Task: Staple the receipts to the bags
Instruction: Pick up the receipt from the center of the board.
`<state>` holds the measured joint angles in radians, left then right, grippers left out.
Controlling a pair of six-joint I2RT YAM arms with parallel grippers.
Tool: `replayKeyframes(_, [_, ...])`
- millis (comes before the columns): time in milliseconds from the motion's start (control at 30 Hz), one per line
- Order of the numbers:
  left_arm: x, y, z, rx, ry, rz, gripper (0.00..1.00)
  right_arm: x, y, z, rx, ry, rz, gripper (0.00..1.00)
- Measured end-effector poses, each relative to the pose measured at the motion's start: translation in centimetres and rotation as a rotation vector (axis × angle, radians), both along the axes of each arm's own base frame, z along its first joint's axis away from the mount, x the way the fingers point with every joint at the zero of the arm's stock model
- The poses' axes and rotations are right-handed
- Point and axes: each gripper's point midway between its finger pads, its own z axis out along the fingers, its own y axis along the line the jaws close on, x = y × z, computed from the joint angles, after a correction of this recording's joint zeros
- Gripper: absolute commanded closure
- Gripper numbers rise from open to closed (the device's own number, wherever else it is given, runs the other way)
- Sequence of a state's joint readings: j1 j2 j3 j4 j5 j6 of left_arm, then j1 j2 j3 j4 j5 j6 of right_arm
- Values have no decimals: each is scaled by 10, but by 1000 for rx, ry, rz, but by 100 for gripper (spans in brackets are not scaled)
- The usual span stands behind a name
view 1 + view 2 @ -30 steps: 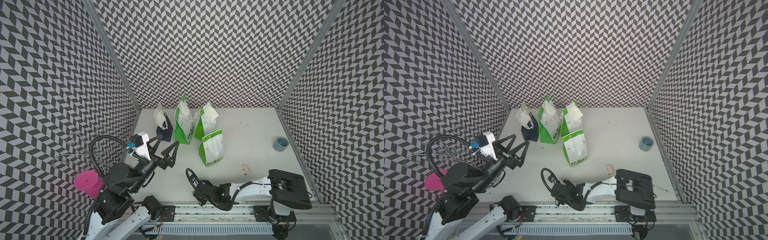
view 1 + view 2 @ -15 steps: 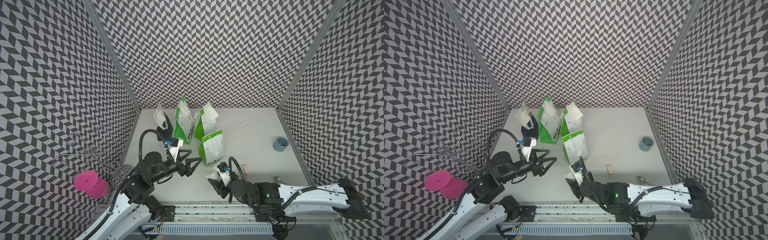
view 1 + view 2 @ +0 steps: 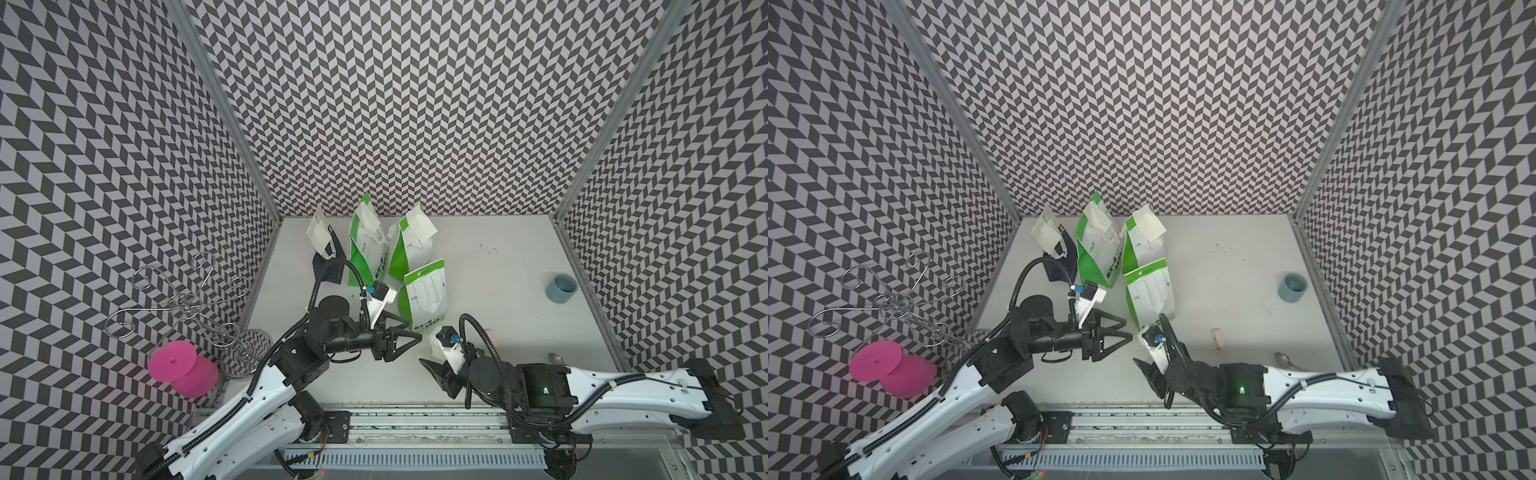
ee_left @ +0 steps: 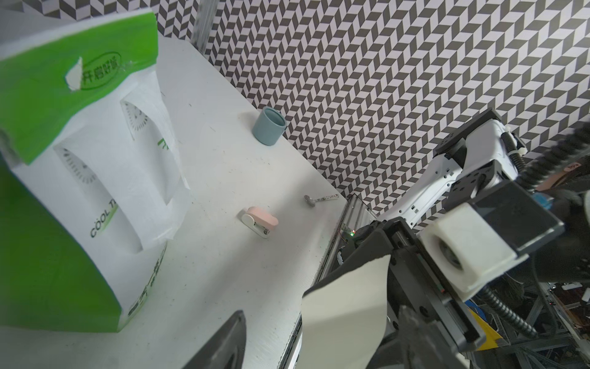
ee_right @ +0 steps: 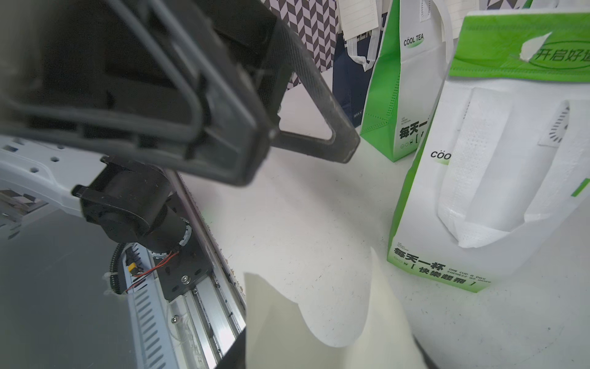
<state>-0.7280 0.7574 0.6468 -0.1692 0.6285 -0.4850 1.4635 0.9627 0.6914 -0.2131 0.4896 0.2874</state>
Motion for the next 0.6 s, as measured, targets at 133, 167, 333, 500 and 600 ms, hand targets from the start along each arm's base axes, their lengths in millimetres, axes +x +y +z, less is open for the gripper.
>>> replayKeyframes(133, [-9, -5, -1, 1, -7, -38, 25, 2, 0, 2, 16, 9, -5, 54])
replayKeyframes(167, [-12, -7, -1, 6, -13, -48, 27, 3, -1, 3, 24, 12, -6, 55])
replayKeyframes(333, [-22, -14, -6, 17, -9, -93, 33, 6, -4, 10, 56, 21, -9, 55])
replayKeyframes(500, [-30, -19, -4, 10, -15, -124, 39, 5, -4, 15, 79, 28, 1, 56])
replayKeyframes(600, [-31, -21, -4, 2, -21, -130, 42, 4, -4, 17, 89, 31, 5, 56])
